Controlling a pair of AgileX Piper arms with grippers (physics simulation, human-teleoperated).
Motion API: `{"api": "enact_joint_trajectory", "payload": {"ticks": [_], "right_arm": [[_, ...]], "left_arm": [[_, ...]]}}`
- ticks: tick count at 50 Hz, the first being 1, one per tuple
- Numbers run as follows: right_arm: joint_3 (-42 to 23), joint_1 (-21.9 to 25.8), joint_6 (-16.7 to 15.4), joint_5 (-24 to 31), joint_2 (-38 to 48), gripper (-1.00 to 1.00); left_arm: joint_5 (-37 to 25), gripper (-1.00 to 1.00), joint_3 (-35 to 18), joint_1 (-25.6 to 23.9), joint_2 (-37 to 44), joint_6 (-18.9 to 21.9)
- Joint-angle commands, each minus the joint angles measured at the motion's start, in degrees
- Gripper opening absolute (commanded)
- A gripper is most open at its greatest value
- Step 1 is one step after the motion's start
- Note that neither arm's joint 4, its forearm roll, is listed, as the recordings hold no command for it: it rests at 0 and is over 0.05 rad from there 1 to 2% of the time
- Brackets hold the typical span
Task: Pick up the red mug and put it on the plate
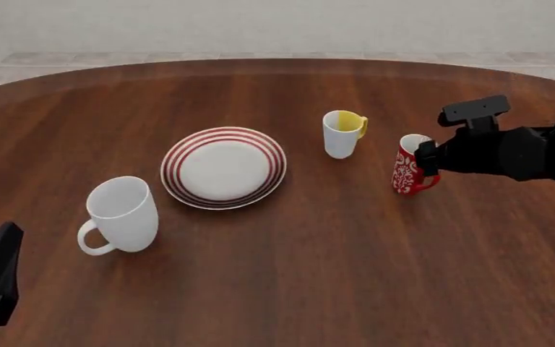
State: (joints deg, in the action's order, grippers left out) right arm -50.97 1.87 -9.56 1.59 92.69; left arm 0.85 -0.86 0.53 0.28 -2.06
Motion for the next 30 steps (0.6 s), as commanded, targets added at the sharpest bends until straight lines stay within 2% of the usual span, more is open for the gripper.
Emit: {"api": "enact_joint_trajectory", "payload": {"ticks": [1,6,8,9,30], "right_arm": [[0.1,-0.1,-0.2,-0.5,1.3,1.00],[-0.1,0.0,-0.2,-0.8,2.0,1.00],[0.3,-0.7,-1.9,-1.7,3.1,1.00],[0.5,-0.1,-0.5,-2.0,3.2,1.00],[0.9,-0.3,0.1,-3.5,5.0,1.00]], "left_arm": [[-0.1,1.00,-0.1,0.1,-0.1,-0.2],[-0.1,1.00,-0.1,0.1,-0.1,-0.3],[-0.1,1.00,-0.1,0.2,-0.1,-0.4],[-0.1,1.00,-0.1,0.2,-0.1,-0.4],[-0.6,1.00,-0.9,0.2,0.1,-0.3]]}}
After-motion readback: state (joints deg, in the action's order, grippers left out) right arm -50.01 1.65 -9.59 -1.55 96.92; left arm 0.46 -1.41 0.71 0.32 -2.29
